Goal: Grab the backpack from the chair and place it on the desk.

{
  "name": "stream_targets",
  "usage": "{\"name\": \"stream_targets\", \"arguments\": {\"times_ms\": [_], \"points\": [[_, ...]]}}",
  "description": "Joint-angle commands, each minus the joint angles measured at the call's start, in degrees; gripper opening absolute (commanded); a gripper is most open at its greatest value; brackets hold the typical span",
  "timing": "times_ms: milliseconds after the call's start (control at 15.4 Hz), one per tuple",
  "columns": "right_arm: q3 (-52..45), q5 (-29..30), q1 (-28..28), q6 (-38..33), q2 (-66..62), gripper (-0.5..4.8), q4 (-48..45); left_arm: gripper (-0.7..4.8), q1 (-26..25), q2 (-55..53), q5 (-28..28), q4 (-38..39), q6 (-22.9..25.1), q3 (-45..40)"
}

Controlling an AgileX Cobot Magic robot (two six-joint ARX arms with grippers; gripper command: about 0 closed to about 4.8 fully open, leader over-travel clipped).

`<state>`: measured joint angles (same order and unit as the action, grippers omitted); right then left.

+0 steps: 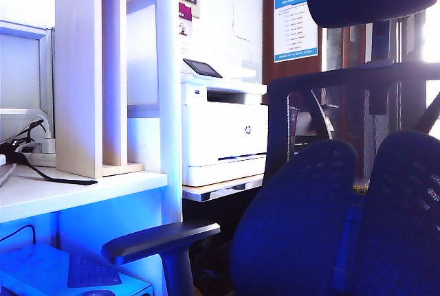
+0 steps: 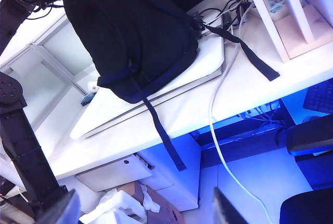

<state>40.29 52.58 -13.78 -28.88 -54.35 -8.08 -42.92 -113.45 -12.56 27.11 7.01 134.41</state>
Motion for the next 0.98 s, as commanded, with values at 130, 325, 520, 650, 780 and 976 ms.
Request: {"name": "stream_targets", "arguments": {"times_ms": [130, 325, 520, 650, 780, 976], "points": [[0.5, 1.8, -0.1, 0.2, 0.1, 3.31, -0.7, 4.44, -0.1, 3.1, 1.4, 3.0, 0.6, 0.5], [0.5, 2.9, -0.1, 0.2, 0.1, 3.31, -0.7, 4.44, -0.1, 6.3, 3.8, 3.2, 1.6, 0.5], [0.5, 3.1, -0.1, 0.2, 0.1, 3.31, -0.8, 4.44, -0.1, 8.8, 8.3, 8.0, 1.6, 0.5], [0.5, 3.3, -0.1, 0.2, 0.1, 3.31, -0.8, 4.44, -0.1, 9.4, 10.6, 13.1, 1.6, 0.5], [0.5, 4.7, -0.1, 0.2, 0.2, 3.31, -0.8, 4.44, -0.1, 9.4, 12.8, 18.6, 3.4, 0.4], [0.6, 5.3, -0.1, 0.2, 0.2, 3.31, -1.0, 4.44, 0.0, 9.9, 11.2, 19.1, 3.5, 0.5]]}}
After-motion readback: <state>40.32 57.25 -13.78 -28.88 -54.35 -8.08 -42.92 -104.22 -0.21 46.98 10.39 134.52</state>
